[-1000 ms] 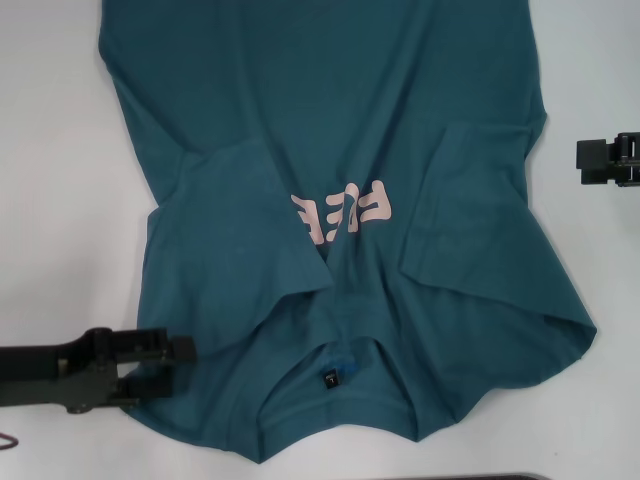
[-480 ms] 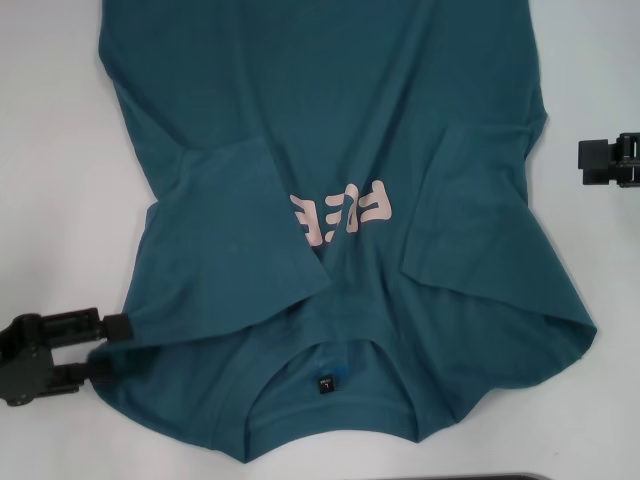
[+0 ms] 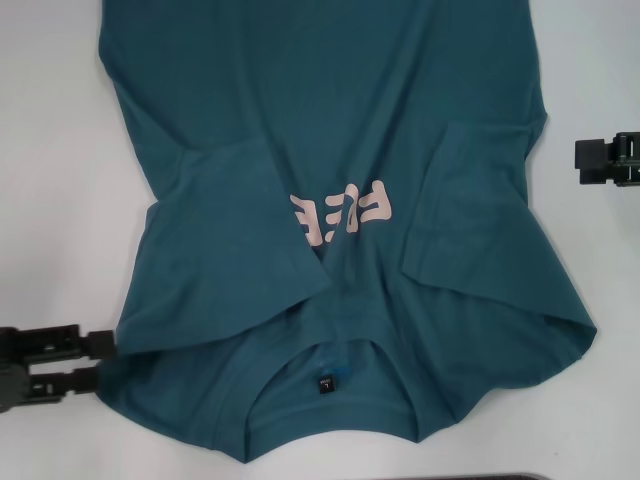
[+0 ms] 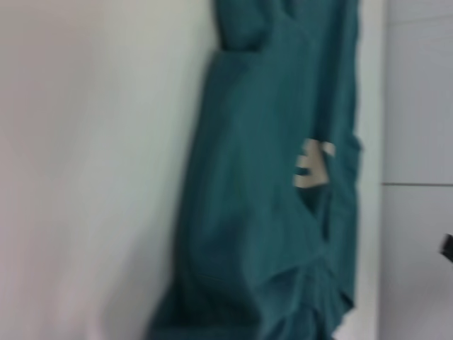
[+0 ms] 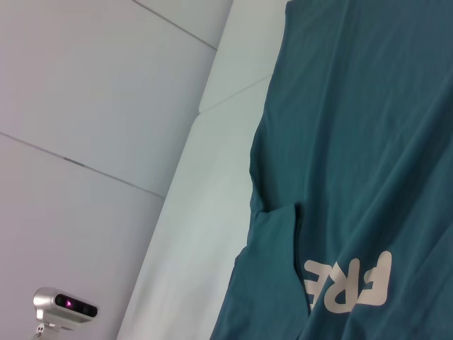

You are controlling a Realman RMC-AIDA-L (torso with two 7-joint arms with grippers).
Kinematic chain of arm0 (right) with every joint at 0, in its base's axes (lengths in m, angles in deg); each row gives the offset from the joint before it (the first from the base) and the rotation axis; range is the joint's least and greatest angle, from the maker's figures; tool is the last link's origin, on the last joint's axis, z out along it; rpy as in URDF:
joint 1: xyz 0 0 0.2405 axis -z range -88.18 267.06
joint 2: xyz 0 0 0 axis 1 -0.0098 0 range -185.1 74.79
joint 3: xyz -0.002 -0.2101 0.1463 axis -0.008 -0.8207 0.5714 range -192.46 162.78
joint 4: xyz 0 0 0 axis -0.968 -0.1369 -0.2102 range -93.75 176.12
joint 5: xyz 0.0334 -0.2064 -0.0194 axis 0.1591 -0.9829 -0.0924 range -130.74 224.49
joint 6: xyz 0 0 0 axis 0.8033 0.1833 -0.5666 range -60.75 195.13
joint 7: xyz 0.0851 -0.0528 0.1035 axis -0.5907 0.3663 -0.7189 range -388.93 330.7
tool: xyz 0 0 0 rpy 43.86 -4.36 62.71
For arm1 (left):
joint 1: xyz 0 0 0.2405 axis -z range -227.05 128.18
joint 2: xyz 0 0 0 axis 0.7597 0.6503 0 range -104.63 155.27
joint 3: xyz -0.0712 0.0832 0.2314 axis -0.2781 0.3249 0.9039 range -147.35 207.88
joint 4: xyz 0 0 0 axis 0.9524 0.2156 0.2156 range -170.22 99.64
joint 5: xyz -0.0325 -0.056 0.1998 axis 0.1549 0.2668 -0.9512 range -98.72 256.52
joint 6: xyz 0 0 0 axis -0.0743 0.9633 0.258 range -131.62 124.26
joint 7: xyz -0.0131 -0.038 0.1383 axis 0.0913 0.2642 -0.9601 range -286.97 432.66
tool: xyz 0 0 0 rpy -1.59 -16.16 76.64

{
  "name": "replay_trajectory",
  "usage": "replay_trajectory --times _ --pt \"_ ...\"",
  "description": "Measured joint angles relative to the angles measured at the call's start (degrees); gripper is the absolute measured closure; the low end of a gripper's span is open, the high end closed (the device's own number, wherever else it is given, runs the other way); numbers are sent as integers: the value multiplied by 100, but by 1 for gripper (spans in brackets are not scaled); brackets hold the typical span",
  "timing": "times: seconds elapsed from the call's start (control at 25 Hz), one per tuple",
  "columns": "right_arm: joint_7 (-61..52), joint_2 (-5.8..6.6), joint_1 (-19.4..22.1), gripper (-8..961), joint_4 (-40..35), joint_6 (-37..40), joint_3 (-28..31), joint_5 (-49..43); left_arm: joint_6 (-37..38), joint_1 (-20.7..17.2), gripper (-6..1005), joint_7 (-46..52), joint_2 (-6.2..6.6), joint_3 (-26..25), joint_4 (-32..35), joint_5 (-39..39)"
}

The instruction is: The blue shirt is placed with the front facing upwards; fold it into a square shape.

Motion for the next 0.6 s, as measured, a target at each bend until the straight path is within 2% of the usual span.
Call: replay_trajectory --times 0.12,0.16,0.24,0.32,0.6 --pt "1 0 -1 187 0 2 -2 -1 -83 7 239 44 75 6 -38 -61" --pt "2 0 -1 187 0 2 -3 -1 -185 22 239 74 146 5 -93 -121" --pt "6 0 -1 187 0 4 -4 -6 -252 38 239 76 167 14 -99 -188" --pt "7 0 -2 187 0 5 -3 -7 -376 68 239 74 169 86 -79 -306" --pt "8 0 -1 187 0 7 11 -7 -633 145 238 74 59 344 -94 -435"
